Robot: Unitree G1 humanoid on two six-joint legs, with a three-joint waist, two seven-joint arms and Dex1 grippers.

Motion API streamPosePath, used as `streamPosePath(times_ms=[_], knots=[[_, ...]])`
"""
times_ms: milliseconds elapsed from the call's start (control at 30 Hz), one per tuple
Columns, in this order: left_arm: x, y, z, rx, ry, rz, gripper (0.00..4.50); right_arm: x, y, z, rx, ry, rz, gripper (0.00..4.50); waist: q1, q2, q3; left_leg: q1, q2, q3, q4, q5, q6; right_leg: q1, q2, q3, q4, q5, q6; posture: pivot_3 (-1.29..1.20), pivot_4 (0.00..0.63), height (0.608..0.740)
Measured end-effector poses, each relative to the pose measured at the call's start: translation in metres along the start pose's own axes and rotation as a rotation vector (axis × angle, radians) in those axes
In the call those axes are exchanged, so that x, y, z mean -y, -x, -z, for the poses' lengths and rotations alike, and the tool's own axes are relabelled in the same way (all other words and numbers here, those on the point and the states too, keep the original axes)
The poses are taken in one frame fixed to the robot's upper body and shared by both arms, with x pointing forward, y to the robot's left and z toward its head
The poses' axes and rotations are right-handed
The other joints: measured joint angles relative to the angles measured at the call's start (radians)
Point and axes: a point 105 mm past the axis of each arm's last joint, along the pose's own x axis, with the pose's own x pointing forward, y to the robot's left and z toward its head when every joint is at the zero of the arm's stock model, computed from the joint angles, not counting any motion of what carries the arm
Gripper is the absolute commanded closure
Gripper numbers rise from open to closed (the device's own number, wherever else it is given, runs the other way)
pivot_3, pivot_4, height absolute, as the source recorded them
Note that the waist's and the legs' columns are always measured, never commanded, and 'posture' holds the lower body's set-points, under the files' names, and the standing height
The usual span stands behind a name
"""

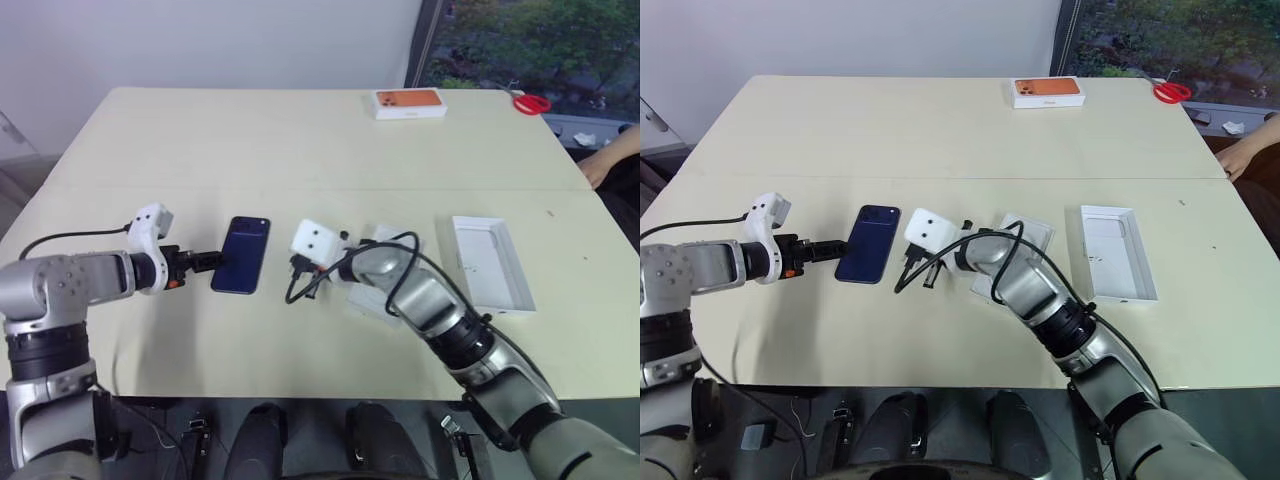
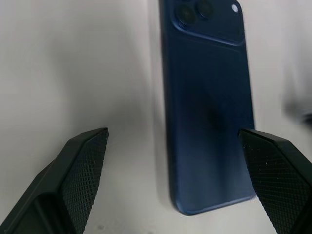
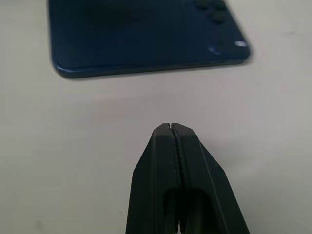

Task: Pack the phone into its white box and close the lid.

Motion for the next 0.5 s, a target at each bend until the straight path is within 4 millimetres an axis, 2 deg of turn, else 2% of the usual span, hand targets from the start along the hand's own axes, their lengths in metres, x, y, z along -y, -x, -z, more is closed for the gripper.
streamPosePath(times_ms=[200,267,500], knots=[[0.014,-0.008,0.004,-0.034,0.028,0.079,0.00,-0.017,-0.027,-0.015,0.018,0.014,-0.041,4.46,0.006,0.000,0.000,0.000,-0.001,0.000,0.000,0.001,-0.002,0.000,-0.001,0.000,0.001,0.000,0.000,0.00,0.150,0.726],[0.020,-0.012,0.006,-0.037,0.029,0.106,0.00,-0.017,-0.033,-0.017,0.021,0.018,-0.035,4.46,0.006,0.000,-0.001,0.000,-0.001,0.000,0.000,0.001,-0.002,0.001,-0.002,0.000,0.001,0.000,0.000,0.00,0.150,0.726],[0.024,-0.015,0.008,-0.032,0.035,0.124,0.00,-0.009,-0.035,-0.016,0.016,0.037,-0.002,4.46,0.007,0.000,-0.001,0.001,-0.001,0.000,0.000,0.001,-0.002,0.001,-0.002,0.000,0.001,0.000,0.000,0.00,0.150,0.726]])
